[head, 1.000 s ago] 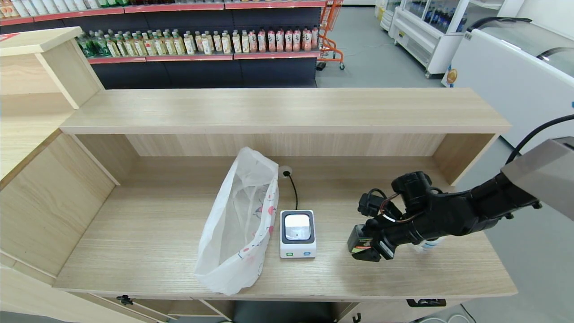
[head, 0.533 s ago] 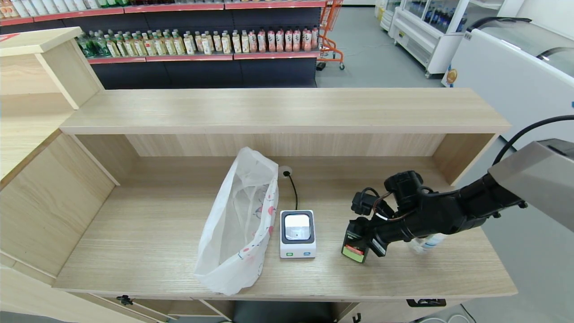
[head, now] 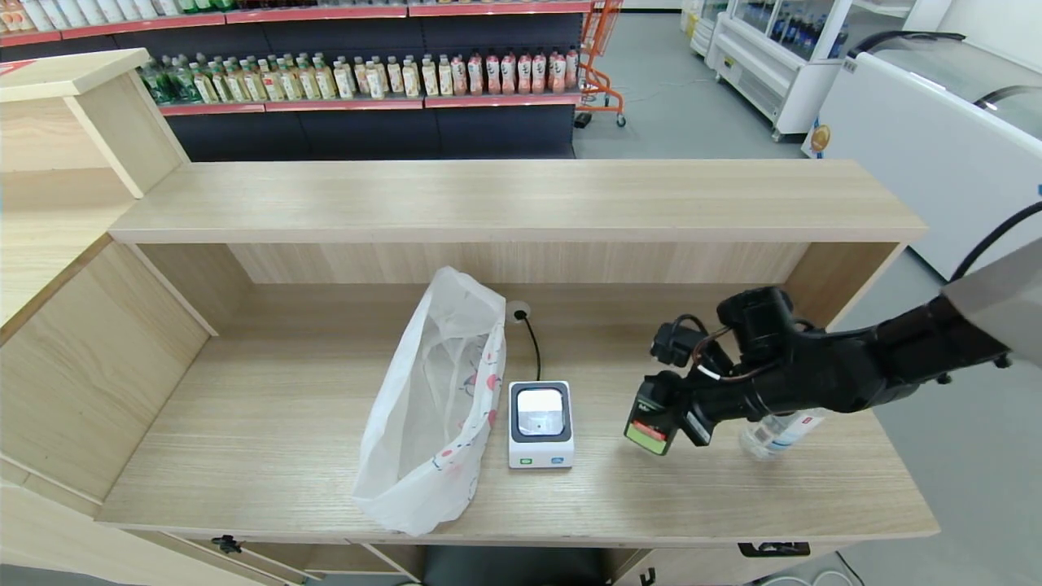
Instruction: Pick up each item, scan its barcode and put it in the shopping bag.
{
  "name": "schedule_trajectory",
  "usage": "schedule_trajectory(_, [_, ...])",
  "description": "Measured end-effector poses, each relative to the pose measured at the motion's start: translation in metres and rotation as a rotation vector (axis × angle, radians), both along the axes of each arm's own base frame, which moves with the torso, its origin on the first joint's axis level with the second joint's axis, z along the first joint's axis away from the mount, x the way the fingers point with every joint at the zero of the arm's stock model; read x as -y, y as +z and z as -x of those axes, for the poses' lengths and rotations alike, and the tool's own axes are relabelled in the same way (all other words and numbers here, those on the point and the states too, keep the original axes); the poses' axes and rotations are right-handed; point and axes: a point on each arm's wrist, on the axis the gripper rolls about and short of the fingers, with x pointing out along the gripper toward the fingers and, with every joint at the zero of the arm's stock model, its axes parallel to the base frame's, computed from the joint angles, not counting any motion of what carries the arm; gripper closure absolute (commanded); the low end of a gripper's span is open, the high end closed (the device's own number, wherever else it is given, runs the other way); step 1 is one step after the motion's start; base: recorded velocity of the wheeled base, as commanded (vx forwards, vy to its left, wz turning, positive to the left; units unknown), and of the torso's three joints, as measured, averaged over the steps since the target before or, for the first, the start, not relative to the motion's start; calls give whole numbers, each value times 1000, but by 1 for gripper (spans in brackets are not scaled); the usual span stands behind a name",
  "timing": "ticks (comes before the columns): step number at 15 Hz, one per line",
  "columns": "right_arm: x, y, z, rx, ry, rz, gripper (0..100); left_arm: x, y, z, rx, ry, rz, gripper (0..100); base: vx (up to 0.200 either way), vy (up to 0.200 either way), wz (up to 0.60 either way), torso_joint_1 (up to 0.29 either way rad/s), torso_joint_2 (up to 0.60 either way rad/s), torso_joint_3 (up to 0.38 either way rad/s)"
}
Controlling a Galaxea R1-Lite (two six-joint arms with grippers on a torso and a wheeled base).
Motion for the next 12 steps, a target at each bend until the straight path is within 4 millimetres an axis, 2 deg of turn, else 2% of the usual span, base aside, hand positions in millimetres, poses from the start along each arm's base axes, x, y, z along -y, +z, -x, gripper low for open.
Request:
schedule_trajectory(3, [14, 53, 23, 83, -67, -75, 100, 0, 0, 0, 0, 0, 0, 0, 0, 0, 0, 0, 0, 0])
schedule_trajectory(5, [26, 70, 44, 142, -71, -76, 100, 0, 0, 0, 0, 0, 0, 0, 0, 0, 0, 0, 0, 0])
schedule_trajectory(7, [36, 74, 72, 256, -10, -18, 100, 0, 0, 0, 0, 0, 0, 0, 0, 0, 0, 0, 0, 0])
schedule_trajectory(9, [51, 66, 103, 445, 98, 120, 100, 0, 0, 0, 0, -1, 0, 0, 0, 0, 0, 0, 0, 0])
schedule_trajectory(10, [57, 59, 117, 518, 198, 208, 100, 0, 0, 0, 0, 0, 0, 0, 0, 0, 0, 0, 0, 0])
schedule_trajectory(12, [62, 53, 138, 717, 506, 320, 100, 0, 0, 0, 0, 0, 0, 0, 0, 0, 0, 0, 0, 0])
